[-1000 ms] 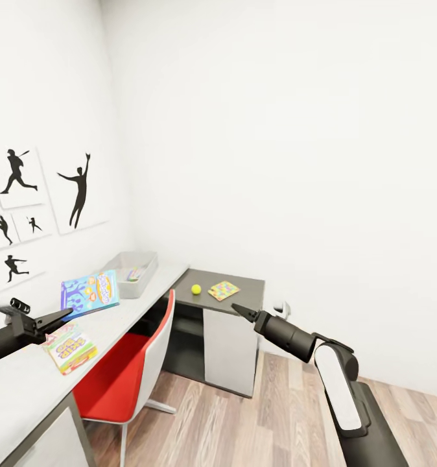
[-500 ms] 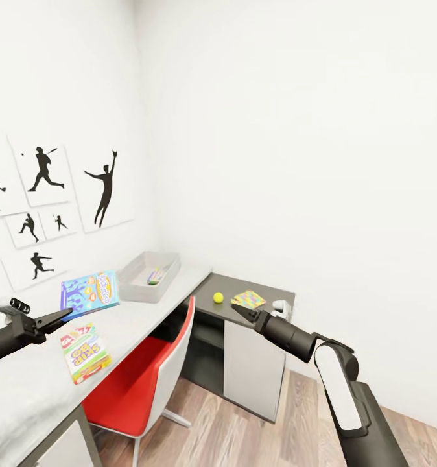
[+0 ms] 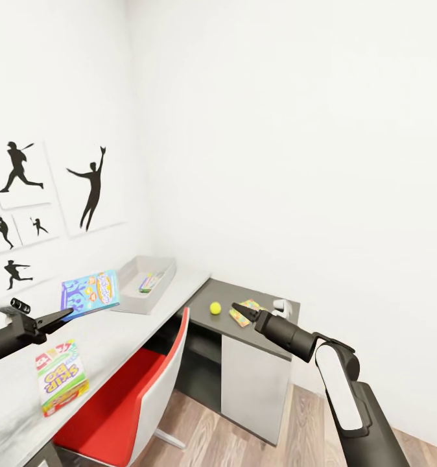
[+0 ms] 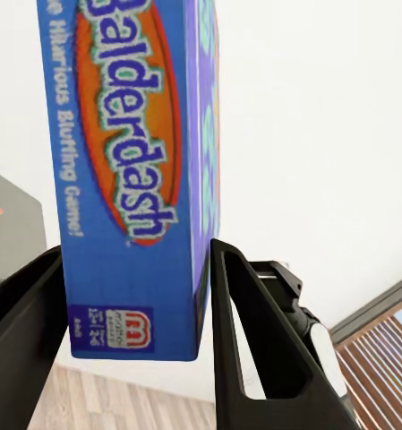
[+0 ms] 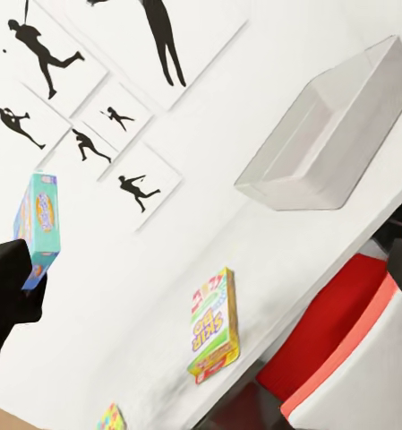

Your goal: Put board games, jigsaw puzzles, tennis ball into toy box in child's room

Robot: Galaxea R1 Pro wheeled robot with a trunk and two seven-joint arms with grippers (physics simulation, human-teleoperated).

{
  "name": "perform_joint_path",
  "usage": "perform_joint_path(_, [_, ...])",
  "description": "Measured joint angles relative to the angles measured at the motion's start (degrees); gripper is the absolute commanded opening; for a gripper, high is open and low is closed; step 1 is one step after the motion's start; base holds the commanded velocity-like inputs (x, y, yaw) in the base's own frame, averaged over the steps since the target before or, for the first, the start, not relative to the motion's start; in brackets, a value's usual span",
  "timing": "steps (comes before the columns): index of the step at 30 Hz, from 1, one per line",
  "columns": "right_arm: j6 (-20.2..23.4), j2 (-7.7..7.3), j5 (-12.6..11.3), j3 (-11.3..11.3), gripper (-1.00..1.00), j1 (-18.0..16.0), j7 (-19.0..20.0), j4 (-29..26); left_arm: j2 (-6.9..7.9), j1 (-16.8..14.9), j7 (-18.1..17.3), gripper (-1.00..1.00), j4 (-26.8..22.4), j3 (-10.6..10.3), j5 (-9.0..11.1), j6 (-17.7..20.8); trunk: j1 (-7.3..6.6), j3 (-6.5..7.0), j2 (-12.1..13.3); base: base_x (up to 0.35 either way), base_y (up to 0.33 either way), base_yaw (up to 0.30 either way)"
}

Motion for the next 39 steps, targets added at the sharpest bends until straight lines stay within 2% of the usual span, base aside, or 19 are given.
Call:
perform_joint_path(10, [0.0,0.03,0.0,-0.1,1.00,0.0,0.0,0.0,-0.15,0.0,0.0,-1.00,0.0,0.0,0.0,0.0,0.00,-0.20,0.0,0.312,-0.153,0.058])
perform_joint_path(29, [0.0,0.05,0.0,0.0,1.00,0.0,0.0,0.0,-0.26,0.0,0.0,-1.00,0.0,0.0,0.0,0.0,-0.01,-0.21,0.0,0.312,-0.141,0.286])
perform_joint_path(39, [0.0,0.05,0.0,0.0,1.00,0.0,0.1,0.0,-0.31,0.0,0.0,-1.00,0.0,-0.1,0.0,-0.1,-0.01,-0.21,0.0,0.312,-0.026,0.291])
